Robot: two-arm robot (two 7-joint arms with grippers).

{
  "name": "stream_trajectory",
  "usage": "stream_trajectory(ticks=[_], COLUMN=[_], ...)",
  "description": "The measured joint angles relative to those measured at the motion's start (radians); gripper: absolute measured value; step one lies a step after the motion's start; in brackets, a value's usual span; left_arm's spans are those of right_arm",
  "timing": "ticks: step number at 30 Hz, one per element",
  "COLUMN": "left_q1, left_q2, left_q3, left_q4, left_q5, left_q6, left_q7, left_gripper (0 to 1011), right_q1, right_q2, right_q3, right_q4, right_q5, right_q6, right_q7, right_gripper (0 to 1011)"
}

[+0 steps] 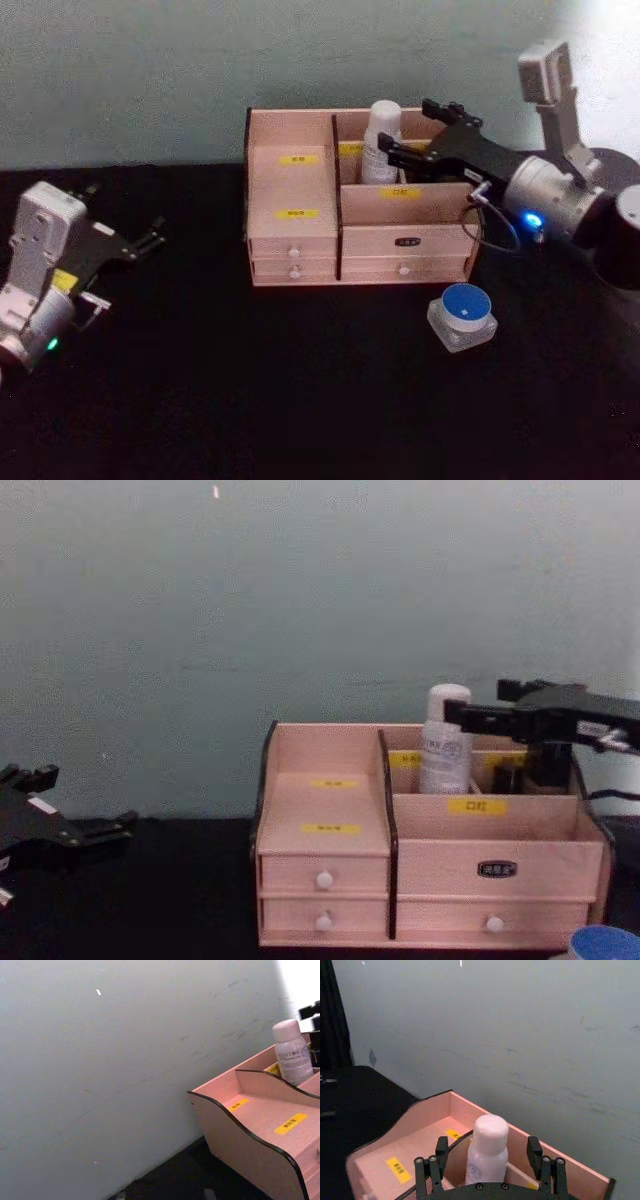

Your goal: Pick up the facial cleanser and watermelon frost from the table and place them into the tiered storage box.

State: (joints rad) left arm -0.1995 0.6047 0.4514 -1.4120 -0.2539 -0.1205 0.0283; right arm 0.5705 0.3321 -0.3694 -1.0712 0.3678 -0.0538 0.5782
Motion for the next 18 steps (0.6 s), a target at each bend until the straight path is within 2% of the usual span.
stream_trajectory(ticks=[3,4,7,11,18], left_q1=[0.000,0.000,0.000,0.000,0.000], left_q2=[0.000,0.000,0.000,0.000,0.000], left_q3=[0.000,0.000,0.000,0.000,0.000], left_q4=[0.000,0.000,0.000,0.000,0.000], left_q5=[0.000,0.000,0.000,0.000,0.000], left_q6=[0.000,0.000,0.000,0.000,0.000], left_q7=[0.000,0.000,0.000,0.000,0.000], left_gripper=[1001,1001,1001,1001,1001], right_q1=[-0.051,-0.081,-0.127,-0.215,-0.337], right_q2=[0.035,0.056,0.089,0.153,0.245], right_q3=[0.012,0.019,0.029,0.054,0.093], right_q4=[-0.091,-0.141,-0.215,-0.345,-0.499], right_q5=[0.019,0.032,0.053,0.101,0.160], right_q6=[0.032,0.052,0.080,0.146,0.240], right_q7=[-0.007,-0.009,-0.011,-0.017,-0.041], right_gripper=[1000,1000,1000,1000,1000])
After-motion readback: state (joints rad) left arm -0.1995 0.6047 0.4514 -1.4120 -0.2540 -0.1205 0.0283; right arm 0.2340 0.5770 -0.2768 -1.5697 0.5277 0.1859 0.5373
